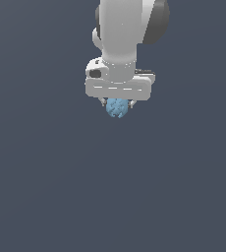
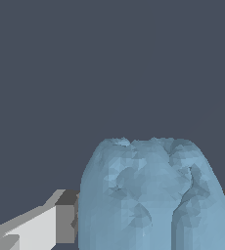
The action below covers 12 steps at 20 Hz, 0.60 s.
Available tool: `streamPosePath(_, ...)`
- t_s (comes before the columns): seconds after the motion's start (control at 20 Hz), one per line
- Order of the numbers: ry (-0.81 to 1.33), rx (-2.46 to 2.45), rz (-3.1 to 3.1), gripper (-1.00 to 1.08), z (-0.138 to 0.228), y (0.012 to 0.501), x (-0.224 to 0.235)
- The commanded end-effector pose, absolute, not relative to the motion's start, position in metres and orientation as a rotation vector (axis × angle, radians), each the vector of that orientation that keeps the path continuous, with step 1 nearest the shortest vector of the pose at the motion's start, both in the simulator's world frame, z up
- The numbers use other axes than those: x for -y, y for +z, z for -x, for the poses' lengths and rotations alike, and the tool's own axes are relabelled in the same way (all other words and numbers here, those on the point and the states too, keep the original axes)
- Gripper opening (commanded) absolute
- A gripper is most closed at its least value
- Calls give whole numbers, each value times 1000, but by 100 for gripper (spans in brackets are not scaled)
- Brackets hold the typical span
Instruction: Pick up the object and move it to a goal position.
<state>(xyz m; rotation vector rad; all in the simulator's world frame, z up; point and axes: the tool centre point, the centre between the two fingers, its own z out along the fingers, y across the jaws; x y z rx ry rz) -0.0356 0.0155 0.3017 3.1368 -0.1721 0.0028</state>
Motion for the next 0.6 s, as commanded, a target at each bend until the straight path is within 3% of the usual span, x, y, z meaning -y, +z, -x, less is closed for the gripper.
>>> streamPosePath(0.0,2,172,-3137,-100,32,327,-17)
streamPosePath(0.55,1,172,-3137,-100,13,425,-23)
